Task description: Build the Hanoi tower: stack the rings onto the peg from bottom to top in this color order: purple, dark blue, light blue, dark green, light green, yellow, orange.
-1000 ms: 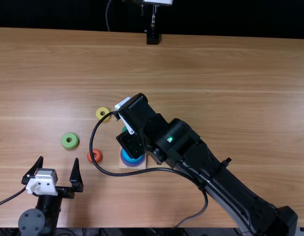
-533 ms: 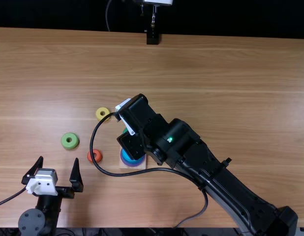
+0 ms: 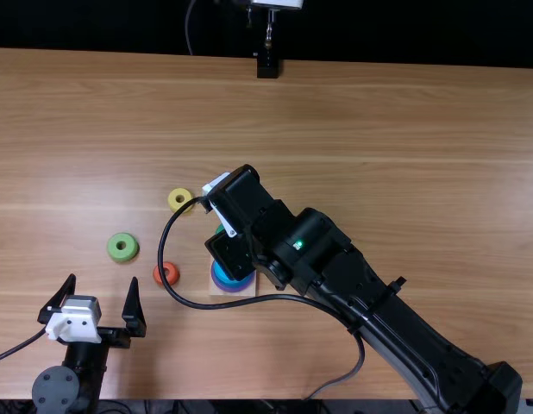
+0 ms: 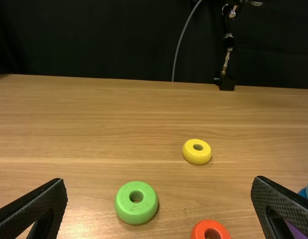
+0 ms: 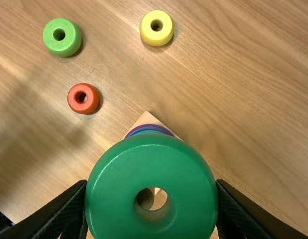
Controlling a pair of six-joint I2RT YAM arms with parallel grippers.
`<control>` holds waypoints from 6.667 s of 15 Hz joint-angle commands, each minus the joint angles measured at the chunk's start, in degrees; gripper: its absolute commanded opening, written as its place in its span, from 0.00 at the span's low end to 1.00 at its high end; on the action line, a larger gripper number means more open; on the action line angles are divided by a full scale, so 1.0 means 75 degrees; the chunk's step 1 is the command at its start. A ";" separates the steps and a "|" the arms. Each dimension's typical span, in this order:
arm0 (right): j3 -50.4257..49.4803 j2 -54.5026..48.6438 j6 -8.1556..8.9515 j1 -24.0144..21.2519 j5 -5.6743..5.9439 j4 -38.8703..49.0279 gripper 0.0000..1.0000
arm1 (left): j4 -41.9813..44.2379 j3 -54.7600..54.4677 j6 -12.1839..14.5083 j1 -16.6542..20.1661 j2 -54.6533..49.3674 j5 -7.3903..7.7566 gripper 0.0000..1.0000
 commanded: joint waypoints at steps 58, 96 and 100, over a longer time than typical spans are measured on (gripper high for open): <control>-1.1718 -1.3489 0.0085 -0.5838 0.0669 0.9091 1.00 | -0.0032 -0.0281 0.0053 0.0093 -0.0083 0.0001 1.00; -1.3042 -1.3489 -0.0182 -0.5803 0.0627 0.7488 1.00 | 0.0165 0.2473 0.0967 0.0105 0.0854 -0.0786 1.00; -1.3042 -1.3489 -0.0182 -0.5791 0.0627 0.7488 1.00 | 0.0137 0.3820 0.2443 0.0105 0.3644 -0.0646 1.00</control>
